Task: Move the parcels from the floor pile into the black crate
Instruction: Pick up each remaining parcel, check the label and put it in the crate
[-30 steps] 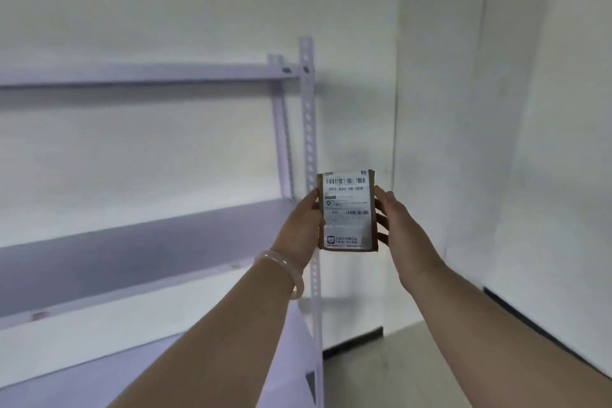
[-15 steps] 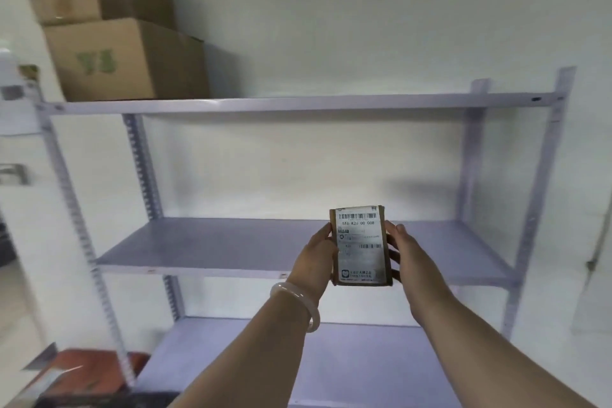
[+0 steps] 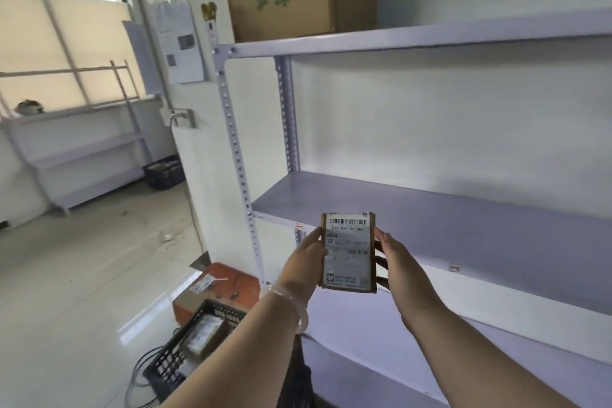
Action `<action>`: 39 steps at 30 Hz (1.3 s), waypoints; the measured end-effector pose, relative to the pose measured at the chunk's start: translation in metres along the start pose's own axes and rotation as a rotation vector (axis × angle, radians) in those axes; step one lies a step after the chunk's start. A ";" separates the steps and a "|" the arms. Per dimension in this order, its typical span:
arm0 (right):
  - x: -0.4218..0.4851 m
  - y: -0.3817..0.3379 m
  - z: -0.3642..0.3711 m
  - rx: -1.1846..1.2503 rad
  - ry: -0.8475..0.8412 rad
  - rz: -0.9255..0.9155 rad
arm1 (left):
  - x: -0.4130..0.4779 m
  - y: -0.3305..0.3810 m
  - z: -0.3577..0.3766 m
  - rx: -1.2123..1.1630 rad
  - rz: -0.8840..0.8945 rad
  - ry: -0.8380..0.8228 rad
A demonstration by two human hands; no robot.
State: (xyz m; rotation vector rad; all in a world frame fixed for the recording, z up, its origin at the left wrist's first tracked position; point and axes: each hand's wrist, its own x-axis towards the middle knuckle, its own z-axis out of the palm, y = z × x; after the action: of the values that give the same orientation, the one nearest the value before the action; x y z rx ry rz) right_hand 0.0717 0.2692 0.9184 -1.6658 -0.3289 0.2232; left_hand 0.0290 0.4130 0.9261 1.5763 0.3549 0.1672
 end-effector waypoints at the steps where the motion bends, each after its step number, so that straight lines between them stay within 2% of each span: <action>1: 0.009 0.003 0.009 -0.001 -0.021 0.009 | 0.007 -0.002 -0.008 0.004 -0.012 0.030; 9: 0.078 0.011 0.064 -0.019 -0.189 0.052 | 0.044 -0.010 -0.062 -0.093 -0.119 0.240; 15: 0.108 0.025 0.113 0.000 -0.283 0.095 | 0.054 -0.015 -0.107 -0.141 -0.165 0.291; 20: 0.135 0.040 0.153 -0.006 -0.278 0.158 | 0.089 -0.036 -0.152 -0.085 -0.208 0.297; 25: 0.161 0.060 0.206 0.012 -0.209 0.223 | 0.133 -0.065 -0.206 -0.065 -0.268 0.214; 32: 0.174 0.110 0.291 0.040 -0.025 0.430 | 0.183 -0.117 -0.284 0.048 -0.347 -0.034; 36: 0.163 0.132 0.304 -0.026 0.027 0.515 | 0.194 -0.152 -0.289 0.188 -0.337 -0.153; 39: 0.151 0.153 0.298 -0.041 0.083 0.576 | 0.198 -0.178 -0.280 0.165 -0.415 -0.239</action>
State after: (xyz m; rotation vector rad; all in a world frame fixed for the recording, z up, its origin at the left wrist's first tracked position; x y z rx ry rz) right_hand 0.1266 0.5845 0.7371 -1.7739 0.2200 0.5752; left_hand 0.1031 0.7434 0.7385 1.6280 0.5079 -0.3759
